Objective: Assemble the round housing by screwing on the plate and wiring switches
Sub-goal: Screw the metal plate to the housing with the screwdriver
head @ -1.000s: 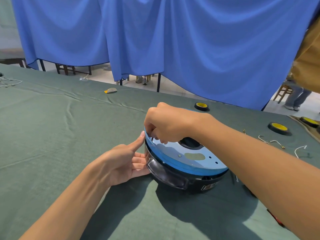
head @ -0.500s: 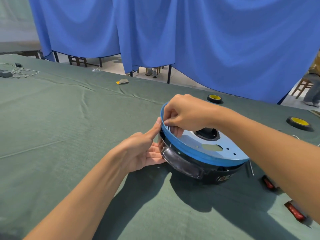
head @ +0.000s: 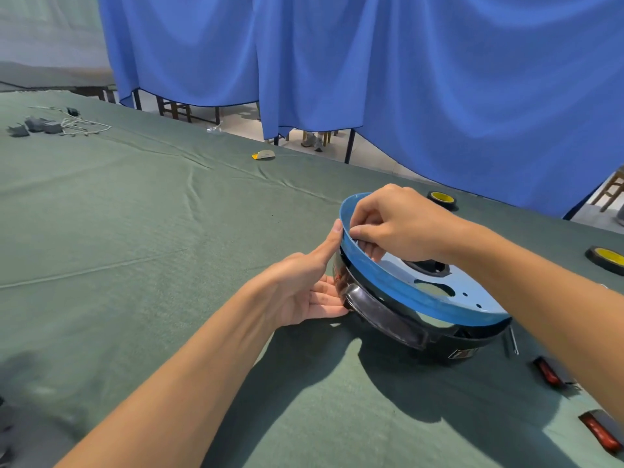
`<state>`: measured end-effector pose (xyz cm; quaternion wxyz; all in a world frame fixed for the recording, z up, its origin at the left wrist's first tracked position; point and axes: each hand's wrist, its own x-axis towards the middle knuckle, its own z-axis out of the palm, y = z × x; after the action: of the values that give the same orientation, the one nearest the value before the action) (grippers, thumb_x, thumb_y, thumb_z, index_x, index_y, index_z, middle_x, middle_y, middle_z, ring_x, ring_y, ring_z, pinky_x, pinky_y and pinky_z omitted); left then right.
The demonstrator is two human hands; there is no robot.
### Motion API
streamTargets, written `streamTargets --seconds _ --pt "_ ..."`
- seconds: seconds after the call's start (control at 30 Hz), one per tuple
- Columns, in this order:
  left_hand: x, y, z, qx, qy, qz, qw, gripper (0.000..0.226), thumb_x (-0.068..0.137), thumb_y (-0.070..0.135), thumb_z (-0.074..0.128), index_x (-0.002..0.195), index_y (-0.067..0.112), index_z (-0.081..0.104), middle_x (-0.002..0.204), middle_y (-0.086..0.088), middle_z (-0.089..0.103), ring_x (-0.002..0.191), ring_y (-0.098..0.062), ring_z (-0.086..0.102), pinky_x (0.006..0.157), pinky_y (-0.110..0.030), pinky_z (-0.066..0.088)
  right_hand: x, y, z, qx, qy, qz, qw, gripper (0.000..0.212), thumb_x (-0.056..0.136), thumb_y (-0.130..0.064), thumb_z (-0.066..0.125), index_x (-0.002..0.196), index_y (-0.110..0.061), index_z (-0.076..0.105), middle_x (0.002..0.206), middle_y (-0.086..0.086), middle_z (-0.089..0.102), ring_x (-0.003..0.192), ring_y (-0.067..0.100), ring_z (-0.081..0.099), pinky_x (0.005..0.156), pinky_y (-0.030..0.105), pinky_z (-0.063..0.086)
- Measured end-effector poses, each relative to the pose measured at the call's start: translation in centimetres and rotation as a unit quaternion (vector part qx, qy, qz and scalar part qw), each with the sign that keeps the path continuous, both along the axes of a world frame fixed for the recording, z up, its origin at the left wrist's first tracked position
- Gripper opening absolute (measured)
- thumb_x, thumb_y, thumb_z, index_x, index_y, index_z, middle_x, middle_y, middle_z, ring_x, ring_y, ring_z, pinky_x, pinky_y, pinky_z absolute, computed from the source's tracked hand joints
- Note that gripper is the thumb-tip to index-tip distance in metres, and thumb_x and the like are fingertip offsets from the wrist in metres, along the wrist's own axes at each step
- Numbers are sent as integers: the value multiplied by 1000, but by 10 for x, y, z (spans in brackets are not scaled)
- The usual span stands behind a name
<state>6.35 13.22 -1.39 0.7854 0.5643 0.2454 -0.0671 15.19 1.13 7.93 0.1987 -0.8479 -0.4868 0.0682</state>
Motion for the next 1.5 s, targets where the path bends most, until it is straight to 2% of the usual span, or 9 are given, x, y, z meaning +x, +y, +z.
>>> streamTargets --seconds 0.13,0.37,0.53,0.7,0.77,0.87,1.0,1.33,1.5 --pt "0 0 1 7 -2 -6 1000 96 59 82 63 104 -3 63 95 -19 68 86 -29 69 76 -37 62 -2 -1 5 -34 -21 16 999 18 95 -16 59 78 -18 66 59 -8 68 54 3 67 53 11 50" --pt "-3 -2 2 -12 -23 6 1000 83 66 74 64 98 -3 62 90 -19 64 73 -26 68 62 -32 60 -8 0 0 -48 -109 45 992 16 94 -12 56 81 -14 66 63 -6 68 57 0 62 65 22 51" --pt "-4 -2 1 -17 -22 6 1000 82 71 74 64 100 -3 59 94 -20 57 87 -30 56 60 -31 60 -6 -8 -13 43 -78 30 996 11 92 -12 62 83 -10 67 63 -10 67 57 -2 62 62 8 45" --pt "-6 -3 4 -18 -16 7 1000 81 73 73 63 101 -3 58 95 -20 54 90 -29 50 59 -30 60 -5 -13 -18 62 -58 23 996 11 91 -10 63 83 -15 68 67 -10 67 63 4 66 72 29 57" --pt "-7 -3 5 -17 -17 12 1000 81 74 73 62 100 -3 58 95 -20 54 89 -30 51 60 -32 61 -5 -16 -17 62 -34 19 997 15 91 -6 63 83 -17 67 68 -10 68 62 4 67 72 30 59" --pt "-6 -3 6 -13 -15 9 1000 85 73 76 61 99 -5 59 93 -20 58 85 -29 59 67 -34 63 -6 -14 -13 25 -88 43 995 12 92 -7 62 87 -16 69 73 -11 67 68 4 66 74 31 57" --pt "-5 0 3 -26 -5 15 1000 92 76 83 49 96 -5 61 72 -15 68 63 -24 70 66 -35 62 -12 -8 -10 -6 -142 83 986 13 92 -7 60 94 -13 70 84 -5 71 76 10 64 76 31 53" --pt "-4 0 0 -21 -11 15 1000 83 75 76 60 91 -5 62 65 -14 66 53 -22 67 58 -32 59 -11 -5 -8 -66 -157 69 983 17 93 -9 56 102 -16 68 98 -3 69 88 16 60 82 37 52" --pt "-3 0 0 -19 -14 11 1000 83 73 74 61 91 -7 64 68 -16 67 57 -24 69 58 -31 59 -9 -4 -10 -78 -180 67 978 17 92 -8 53 95 -15 68 95 -2 69 82 18 56 83 40 50"
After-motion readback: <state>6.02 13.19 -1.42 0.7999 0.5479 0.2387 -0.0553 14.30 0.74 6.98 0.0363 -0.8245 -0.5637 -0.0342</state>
